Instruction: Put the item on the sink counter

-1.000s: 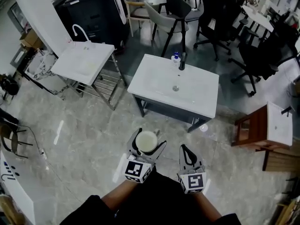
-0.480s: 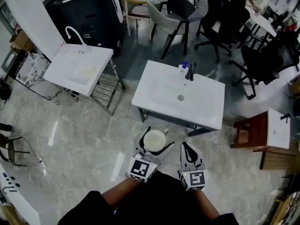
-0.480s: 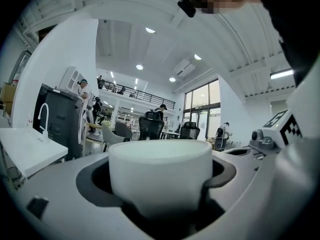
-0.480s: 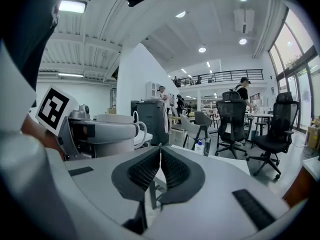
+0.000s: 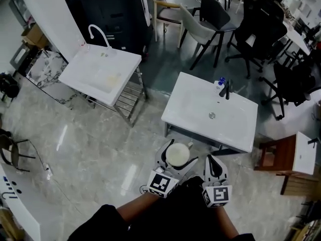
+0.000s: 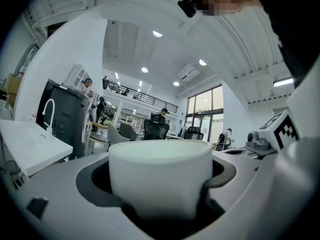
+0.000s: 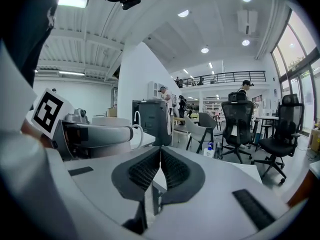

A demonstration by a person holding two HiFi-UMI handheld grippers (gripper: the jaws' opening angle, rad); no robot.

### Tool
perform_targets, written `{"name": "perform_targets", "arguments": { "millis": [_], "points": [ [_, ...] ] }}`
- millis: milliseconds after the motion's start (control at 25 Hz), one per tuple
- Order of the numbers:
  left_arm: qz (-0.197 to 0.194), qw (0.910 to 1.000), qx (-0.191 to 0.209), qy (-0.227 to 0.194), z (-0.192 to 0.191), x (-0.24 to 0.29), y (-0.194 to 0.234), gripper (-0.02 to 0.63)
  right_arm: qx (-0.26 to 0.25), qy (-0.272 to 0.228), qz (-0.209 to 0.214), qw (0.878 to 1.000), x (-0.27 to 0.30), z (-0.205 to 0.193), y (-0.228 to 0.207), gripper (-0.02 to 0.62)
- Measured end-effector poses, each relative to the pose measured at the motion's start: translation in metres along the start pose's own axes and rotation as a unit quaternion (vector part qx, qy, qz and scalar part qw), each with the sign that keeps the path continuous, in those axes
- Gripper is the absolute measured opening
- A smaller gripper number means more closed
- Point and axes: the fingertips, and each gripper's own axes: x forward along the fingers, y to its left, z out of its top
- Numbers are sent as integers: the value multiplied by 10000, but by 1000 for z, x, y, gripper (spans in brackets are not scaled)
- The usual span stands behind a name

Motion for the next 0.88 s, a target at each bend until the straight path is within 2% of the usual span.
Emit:
{"name": "perform_targets", "arguments": {
  "millis": [280, 560, 880],
  "points": [
    [136, 9997, 148, 120, -4, -3, 27, 454, 2, -123, 107, 9999, 32, 9, 9, 32],
    [492, 9984, 260, 16, 7, 8, 69, 454, -67, -260, 185, 9995, 75, 26, -7, 32],
    [596, 9975, 331, 203, 8, 70, 119, 454, -147, -376, 288, 9988, 145, 45, -44, 32]
  ]
}}
